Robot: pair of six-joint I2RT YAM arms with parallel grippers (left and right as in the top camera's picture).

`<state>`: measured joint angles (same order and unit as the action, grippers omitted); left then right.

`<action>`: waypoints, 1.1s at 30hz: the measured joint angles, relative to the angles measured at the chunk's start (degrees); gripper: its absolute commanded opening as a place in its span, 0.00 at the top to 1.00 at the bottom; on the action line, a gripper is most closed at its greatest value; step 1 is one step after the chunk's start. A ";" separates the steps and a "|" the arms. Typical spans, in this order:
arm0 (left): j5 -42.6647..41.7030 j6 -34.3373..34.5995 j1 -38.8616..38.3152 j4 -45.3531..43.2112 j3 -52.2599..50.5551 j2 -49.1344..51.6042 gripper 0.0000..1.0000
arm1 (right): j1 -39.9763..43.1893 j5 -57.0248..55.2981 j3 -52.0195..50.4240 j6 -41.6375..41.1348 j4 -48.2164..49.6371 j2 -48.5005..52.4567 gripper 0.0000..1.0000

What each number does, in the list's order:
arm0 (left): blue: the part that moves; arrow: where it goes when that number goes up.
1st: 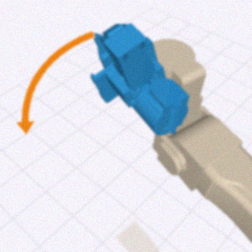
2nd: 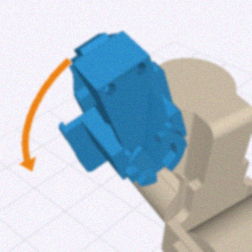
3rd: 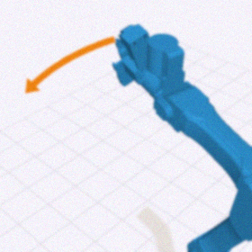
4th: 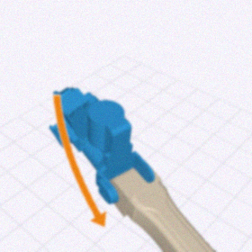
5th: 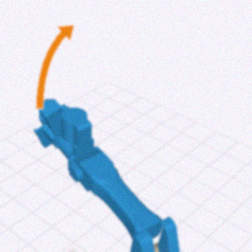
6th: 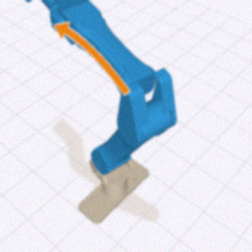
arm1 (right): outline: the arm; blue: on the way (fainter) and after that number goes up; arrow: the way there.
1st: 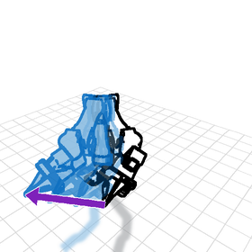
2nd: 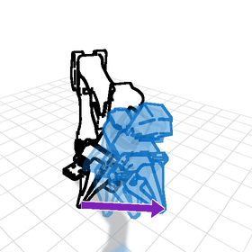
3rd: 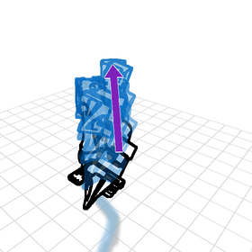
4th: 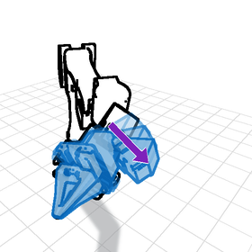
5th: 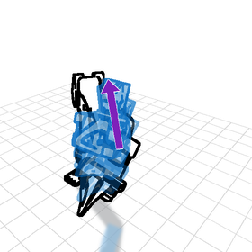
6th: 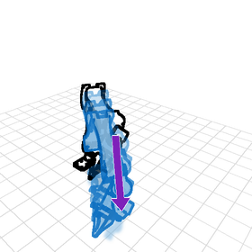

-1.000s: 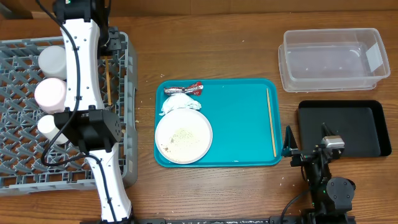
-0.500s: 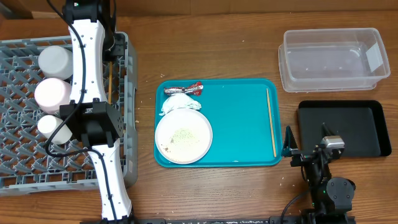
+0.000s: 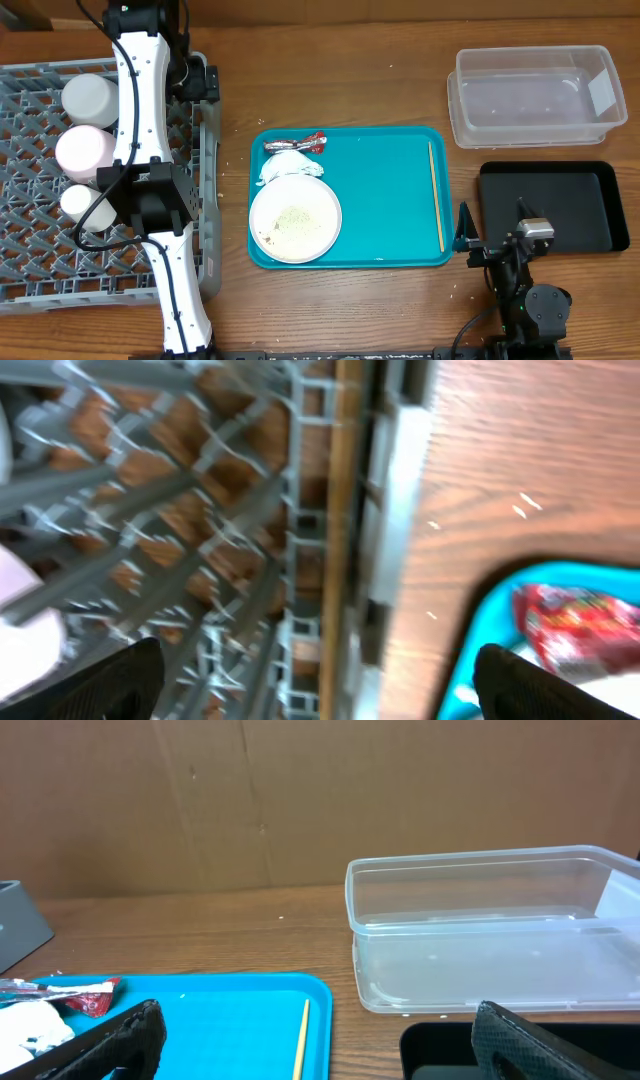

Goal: Sort waste into correct bins and load items into the dishwasher

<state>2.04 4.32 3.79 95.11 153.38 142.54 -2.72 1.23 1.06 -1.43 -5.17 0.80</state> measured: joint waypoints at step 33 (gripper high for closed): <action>-4.92 34.32 -45.75 -15.87 2.84 0.09 0.17 | 0.02 0.00 0.00 0.02 -0.02 0.00 0.00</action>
<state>-2.87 38.63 -41.95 79.24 156.22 142.63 -2.70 1.23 1.06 -1.41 -5.19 0.80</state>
